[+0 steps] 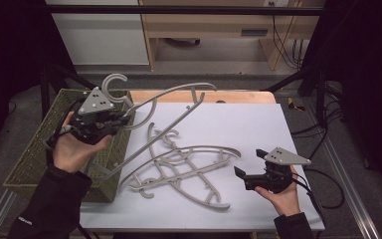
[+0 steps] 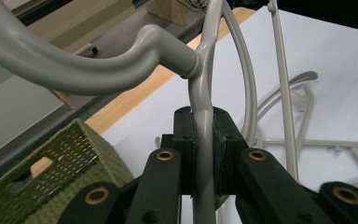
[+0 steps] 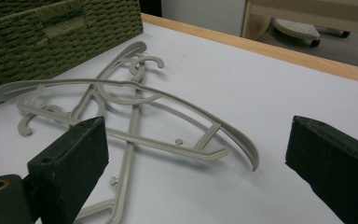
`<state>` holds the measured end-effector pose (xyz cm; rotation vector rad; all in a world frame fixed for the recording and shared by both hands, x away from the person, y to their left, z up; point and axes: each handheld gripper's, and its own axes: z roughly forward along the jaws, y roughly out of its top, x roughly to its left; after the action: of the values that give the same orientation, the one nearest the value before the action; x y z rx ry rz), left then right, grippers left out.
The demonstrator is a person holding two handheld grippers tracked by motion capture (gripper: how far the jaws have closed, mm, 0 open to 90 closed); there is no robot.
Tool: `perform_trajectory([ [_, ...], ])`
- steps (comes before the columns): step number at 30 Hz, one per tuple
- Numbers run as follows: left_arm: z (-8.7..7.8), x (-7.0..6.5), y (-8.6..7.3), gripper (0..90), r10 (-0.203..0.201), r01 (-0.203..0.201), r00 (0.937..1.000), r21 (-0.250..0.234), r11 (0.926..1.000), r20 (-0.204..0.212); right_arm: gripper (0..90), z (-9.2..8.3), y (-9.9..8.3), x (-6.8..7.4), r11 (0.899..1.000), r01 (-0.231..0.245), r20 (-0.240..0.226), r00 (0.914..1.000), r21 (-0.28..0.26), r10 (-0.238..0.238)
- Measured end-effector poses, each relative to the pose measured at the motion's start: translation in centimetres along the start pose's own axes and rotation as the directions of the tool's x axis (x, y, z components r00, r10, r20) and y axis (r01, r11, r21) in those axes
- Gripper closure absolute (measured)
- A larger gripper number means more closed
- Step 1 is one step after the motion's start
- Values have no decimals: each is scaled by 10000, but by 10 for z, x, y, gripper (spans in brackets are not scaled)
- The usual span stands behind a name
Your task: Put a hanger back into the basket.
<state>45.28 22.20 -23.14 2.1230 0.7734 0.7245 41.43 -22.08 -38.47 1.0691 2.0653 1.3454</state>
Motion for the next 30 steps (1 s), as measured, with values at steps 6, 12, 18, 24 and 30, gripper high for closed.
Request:
perform_trajectory([
  [6,-7,21,-12,823,-281,284,9989,97,9995,-366,49,1,-1,1,9999,36,128,9999,100,-37],
  [12,-16,45,-24,823,-382,407,9959,298,9987,-816,48,3,-2,1,9998,98,139,9999,162,-100],
  [18,-22,69,-35,822,-483,534,9926,435,9976,-1114,47,3,-2,2,9998,96,130,9999,160,-98],
  [24,-24,89,-47,822,-633,716,9864,499,9962,-1518,48,3,-2,1,9998,118,139,9998,165,-120],
  [30,-22,108,-60,823,-738,864,9812,639,9942,-1784,49,3,-2,1,9998,137,141,9998,146,-139],
])
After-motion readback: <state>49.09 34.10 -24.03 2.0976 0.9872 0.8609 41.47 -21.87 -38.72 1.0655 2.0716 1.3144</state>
